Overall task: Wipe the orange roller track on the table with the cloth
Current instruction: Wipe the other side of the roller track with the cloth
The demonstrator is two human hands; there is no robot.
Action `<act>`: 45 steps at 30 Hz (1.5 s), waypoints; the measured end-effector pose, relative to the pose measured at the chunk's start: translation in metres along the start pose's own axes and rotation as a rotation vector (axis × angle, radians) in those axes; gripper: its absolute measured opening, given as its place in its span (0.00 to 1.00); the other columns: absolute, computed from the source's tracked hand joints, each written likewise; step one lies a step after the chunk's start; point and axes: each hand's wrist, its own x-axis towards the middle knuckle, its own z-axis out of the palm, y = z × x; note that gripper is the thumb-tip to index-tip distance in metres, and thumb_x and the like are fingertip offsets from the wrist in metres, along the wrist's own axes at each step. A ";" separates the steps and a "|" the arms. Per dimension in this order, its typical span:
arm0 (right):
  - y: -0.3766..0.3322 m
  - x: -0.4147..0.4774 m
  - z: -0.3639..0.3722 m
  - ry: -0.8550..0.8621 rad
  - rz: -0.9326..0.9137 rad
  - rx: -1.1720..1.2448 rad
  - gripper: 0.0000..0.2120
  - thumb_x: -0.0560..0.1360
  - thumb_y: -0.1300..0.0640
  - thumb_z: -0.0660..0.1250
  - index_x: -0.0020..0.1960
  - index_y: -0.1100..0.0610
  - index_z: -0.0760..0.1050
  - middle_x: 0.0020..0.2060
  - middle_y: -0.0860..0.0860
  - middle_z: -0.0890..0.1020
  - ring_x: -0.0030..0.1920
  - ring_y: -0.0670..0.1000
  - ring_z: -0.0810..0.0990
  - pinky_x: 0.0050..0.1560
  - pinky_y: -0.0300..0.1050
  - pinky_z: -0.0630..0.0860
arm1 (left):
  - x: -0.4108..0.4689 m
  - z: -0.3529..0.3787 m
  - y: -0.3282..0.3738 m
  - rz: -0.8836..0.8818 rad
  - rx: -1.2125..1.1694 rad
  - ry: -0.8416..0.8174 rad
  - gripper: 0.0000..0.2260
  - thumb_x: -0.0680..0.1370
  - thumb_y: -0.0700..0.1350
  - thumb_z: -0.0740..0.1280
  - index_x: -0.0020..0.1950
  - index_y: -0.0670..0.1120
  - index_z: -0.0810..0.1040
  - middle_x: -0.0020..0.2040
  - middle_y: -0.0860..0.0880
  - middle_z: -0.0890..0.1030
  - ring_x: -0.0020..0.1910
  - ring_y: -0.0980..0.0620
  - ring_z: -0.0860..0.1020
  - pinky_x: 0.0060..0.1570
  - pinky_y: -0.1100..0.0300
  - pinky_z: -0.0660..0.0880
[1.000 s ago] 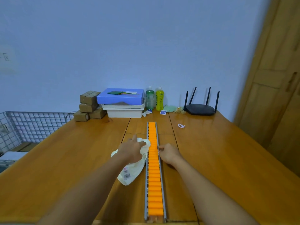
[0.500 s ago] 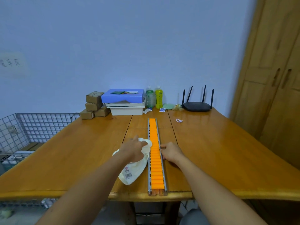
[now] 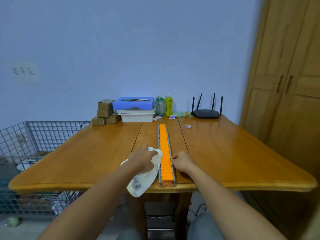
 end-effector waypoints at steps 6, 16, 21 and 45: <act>0.001 -0.028 0.003 0.006 0.014 -0.028 0.11 0.79 0.55 0.63 0.42 0.55 0.81 0.33 0.51 0.79 0.30 0.50 0.74 0.31 0.41 0.69 | -0.035 -0.004 0.012 -0.007 -0.009 0.003 0.28 0.80 0.50 0.66 0.79 0.58 0.64 0.81 0.41 0.59 0.66 0.40 0.75 0.58 0.54 0.77; 0.008 -0.062 0.011 0.036 0.031 -0.027 0.12 0.77 0.59 0.62 0.39 0.58 0.81 0.32 0.53 0.77 0.32 0.52 0.74 0.35 0.45 0.70 | -0.079 -0.008 0.027 -0.012 -0.032 0.023 0.28 0.80 0.51 0.66 0.80 0.57 0.64 0.78 0.41 0.62 0.65 0.41 0.76 0.59 0.54 0.77; 0.008 -0.074 0.014 0.036 0.028 -0.023 0.11 0.76 0.58 0.62 0.39 0.58 0.80 0.35 0.55 0.81 0.35 0.53 0.77 0.36 0.46 0.72 | -0.096 -0.003 0.031 -0.018 -0.035 0.029 0.29 0.79 0.53 0.66 0.80 0.58 0.63 0.77 0.42 0.63 0.64 0.42 0.76 0.59 0.53 0.80; -0.002 -0.108 -0.001 0.131 -0.080 -0.098 0.13 0.71 0.58 0.62 0.28 0.53 0.70 0.27 0.51 0.69 0.31 0.53 0.69 0.34 0.47 0.66 | -0.136 -0.018 0.037 -0.023 -0.149 0.036 0.30 0.79 0.51 0.66 0.80 0.58 0.61 0.73 0.44 0.67 0.61 0.42 0.76 0.51 0.55 0.76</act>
